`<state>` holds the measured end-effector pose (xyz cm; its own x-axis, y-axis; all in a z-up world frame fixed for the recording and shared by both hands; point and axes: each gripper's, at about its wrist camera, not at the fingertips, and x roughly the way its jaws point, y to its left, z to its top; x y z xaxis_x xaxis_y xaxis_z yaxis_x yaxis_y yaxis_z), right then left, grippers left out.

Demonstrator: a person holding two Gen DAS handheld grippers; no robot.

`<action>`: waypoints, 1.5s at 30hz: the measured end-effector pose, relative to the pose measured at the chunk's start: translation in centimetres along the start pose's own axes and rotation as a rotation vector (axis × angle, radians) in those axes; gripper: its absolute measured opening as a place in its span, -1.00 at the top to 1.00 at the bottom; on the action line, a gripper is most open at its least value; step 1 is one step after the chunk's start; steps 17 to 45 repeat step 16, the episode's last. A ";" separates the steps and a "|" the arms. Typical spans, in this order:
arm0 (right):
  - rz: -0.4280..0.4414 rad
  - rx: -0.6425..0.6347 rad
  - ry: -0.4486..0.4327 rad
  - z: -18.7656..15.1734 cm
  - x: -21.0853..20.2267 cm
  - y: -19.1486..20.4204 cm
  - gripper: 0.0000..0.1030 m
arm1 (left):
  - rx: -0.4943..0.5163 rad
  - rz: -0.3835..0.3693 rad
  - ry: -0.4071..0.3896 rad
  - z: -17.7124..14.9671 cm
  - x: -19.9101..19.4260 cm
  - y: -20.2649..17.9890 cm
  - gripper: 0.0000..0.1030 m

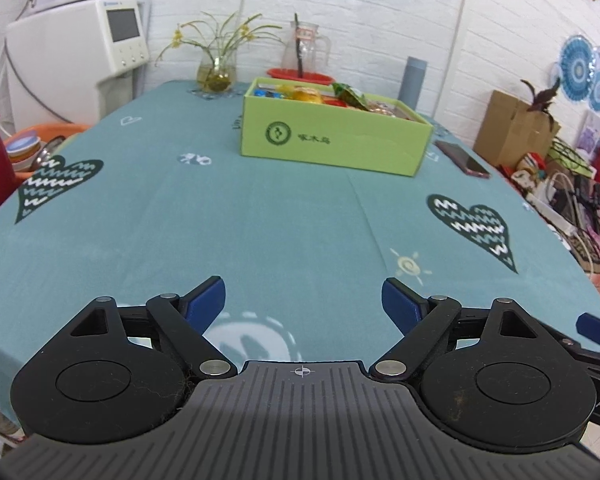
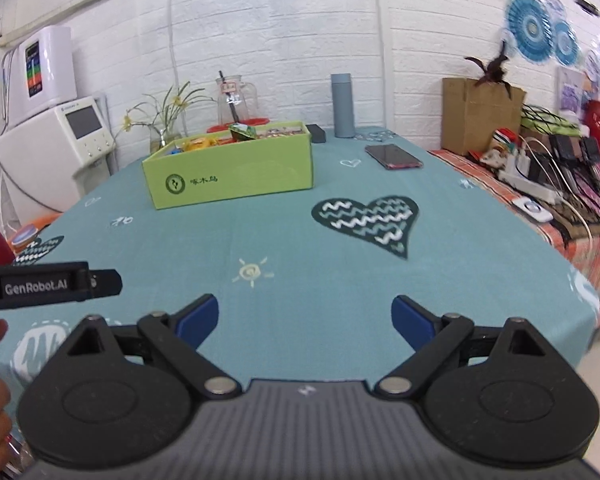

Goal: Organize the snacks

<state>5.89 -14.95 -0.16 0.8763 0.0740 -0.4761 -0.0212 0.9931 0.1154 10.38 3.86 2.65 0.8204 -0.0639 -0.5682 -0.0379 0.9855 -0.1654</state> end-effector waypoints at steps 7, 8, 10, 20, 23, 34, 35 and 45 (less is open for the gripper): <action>0.002 0.088 -0.039 -4.2 -4.5 -1.6 -0.80 | 0.049 -0.062 -0.046 -3.2 -3.6 -1.7 -0.27; -0.007 0.085 -0.050 -4.7 -5.2 -1.8 -0.80 | 0.053 -0.064 -0.065 -3.5 -4.4 -1.9 -0.26; -0.022 0.068 -0.073 -5.8 -6.8 -2.0 -0.80 | 0.059 -0.060 -0.096 -4.1 -6.0 -2.0 -0.26; 0.002 0.053 -0.119 -6.8 -8.6 -1.8 -0.80 | 0.121 -0.072 -0.159 -5.5 -9.0 -3.1 -0.35; 0.002 0.053 -0.119 -6.8 -8.6 -1.8 -0.80 | 0.121 -0.072 -0.159 -5.5 -9.0 -3.1 -0.35; 0.002 0.053 -0.119 -6.8 -8.6 -1.8 -0.80 | 0.121 -0.072 -0.159 -5.5 -9.0 -3.1 -0.35; 0.002 0.053 -0.119 -6.8 -8.6 -1.8 -0.80 | 0.121 -0.072 -0.159 -5.5 -9.0 -3.1 -0.35; 0.002 0.053 -0.119 -6.8 -8.6 -1.8 -0.80 | 0.121 -0.072 -0.159 -5.5 -9.0 -3.1 -0.35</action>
